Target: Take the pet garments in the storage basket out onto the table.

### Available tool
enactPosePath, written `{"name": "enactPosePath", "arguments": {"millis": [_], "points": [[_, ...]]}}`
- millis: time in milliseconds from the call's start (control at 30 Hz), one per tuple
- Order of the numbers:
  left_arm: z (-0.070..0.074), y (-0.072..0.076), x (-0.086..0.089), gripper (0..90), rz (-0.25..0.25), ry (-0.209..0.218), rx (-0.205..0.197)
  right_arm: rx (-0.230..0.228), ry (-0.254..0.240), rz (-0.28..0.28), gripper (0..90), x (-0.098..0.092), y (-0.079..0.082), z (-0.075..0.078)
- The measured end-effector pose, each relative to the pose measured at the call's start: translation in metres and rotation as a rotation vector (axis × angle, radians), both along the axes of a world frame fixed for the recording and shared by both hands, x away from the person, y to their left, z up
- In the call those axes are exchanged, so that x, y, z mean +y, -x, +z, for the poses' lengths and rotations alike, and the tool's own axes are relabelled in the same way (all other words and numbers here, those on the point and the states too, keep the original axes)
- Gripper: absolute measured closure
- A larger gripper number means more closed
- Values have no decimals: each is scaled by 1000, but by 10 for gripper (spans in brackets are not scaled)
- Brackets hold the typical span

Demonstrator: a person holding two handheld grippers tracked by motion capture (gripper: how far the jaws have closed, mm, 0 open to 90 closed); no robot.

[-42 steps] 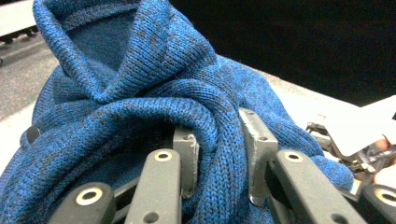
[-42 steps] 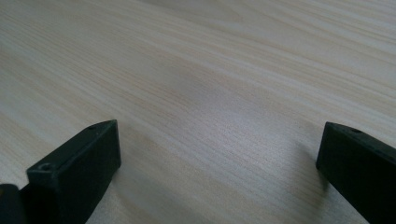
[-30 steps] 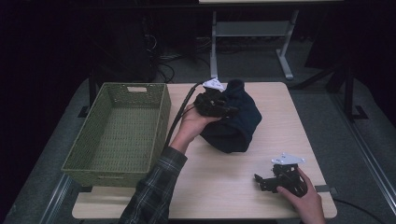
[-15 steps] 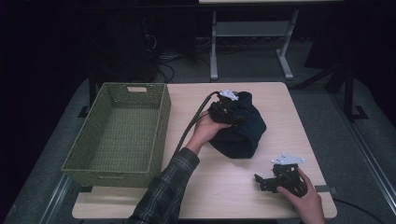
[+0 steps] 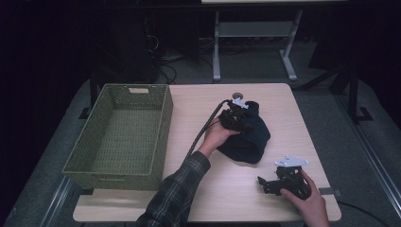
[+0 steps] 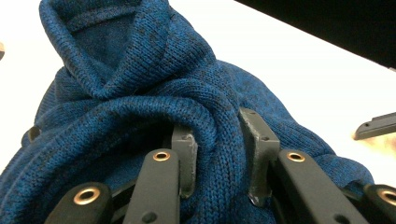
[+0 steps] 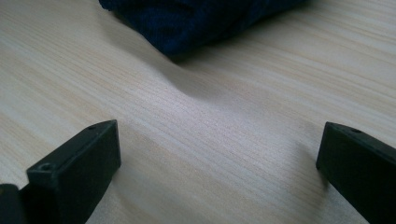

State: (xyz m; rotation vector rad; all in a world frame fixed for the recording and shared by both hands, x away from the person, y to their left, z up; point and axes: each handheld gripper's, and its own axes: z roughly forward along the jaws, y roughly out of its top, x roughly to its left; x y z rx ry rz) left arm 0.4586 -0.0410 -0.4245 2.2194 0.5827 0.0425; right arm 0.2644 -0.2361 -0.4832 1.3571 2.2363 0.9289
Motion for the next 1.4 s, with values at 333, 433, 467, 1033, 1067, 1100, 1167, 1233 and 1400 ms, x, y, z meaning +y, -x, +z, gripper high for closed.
{"name": "enactPosePath", "arguments": {"millis": [333,433,467,1033,1067,1100,1167,1233,1400], "points": [[0,2,-7,473,7,-35,-49,0,0,0,0,0,0,0],[5,3,-5,333,13,-41,-69,2,-1,-1,0,0,0,0],[7,3,-4,276,28,-32,-67,3,-2,-1,0,0,0,0],[42,27,46,131,95,19,-92,5,-3,-2,0,0,0,0],[42,29,48,131,98,21,-90,6,-2,-2,0,0,0,0],[42,31,51,131,103,22,-92,5,-2,-2,0,0,0,0],[41,37,57,132,118,27,-89,5,0,-2,0,0,0,0],[40,41,63,132,122,22,-95,5,0,-1,0,0,0,0],[39,53,77,133,138,27,-99,0,3,2,0,0,0,0]]}}
